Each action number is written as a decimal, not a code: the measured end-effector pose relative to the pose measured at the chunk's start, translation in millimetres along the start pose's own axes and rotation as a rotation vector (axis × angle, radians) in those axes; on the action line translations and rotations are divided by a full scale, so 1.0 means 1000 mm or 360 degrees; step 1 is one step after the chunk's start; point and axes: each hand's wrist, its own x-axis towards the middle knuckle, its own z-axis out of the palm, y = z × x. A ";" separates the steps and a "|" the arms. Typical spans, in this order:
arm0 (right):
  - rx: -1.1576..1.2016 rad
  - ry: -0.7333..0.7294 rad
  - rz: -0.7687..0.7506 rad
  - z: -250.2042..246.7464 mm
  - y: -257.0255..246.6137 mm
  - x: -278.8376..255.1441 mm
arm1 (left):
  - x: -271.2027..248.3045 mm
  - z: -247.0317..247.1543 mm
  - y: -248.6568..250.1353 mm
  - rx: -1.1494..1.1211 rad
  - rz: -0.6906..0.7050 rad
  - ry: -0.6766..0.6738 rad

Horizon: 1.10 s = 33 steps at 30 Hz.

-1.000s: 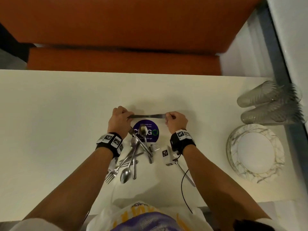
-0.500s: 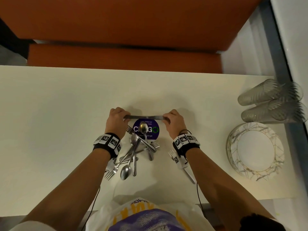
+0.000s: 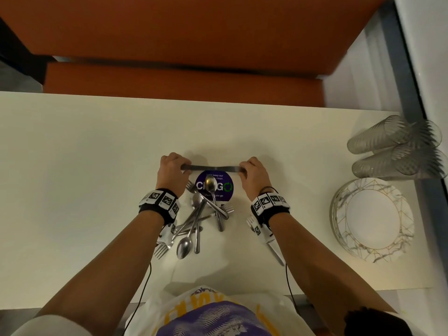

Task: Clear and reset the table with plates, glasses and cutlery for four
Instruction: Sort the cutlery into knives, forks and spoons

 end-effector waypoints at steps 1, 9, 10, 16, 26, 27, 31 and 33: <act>0.0005 -0.0003 0.0008 0.000 -0.001 0.000 | 0.000 -0.001 0.000 0.0000 0.0010 -0.0008; 0.0100 0.0163 0.0073 0.003 -0.026 -0.016 | -0.013 -0.020 -0.004 0.0033 0.0266 0.0197; 0.0119 0.0053 0.0100 0.004 -0.034 -0.018 | -0.015 -0.022 -0.004 0.0023 0.0291 0.0231; -0.0122 -0.0449 0.0377 0.023 -0.074 -0.031 | -0.041 -0.022 -0.010 -0.0039 0.0352 0.0244; 0.0100 -0.0290 0.0560 0.015 -0.089 -0.052 | -0.082 -0.027 -0.018 -0.0248 0.0242 0.0075; 0.0123 -0.0259 0.0549 0.010 -0.091 -0.053 | -0.084 -0.027 -0.017 -0.0283 0.0233 0.0074; 0.0237 -0.0020 0.0457 -0.012 -0.099 -0.058 | -0.090 -0.028 -0.006 -0.0484 0.0195 0.0031; 0.0296 0.0076 0.0399 -0.023 -0.108 -0.058 | -0.094 -0.030 0.007 -0.0644 0.0181 -0.0017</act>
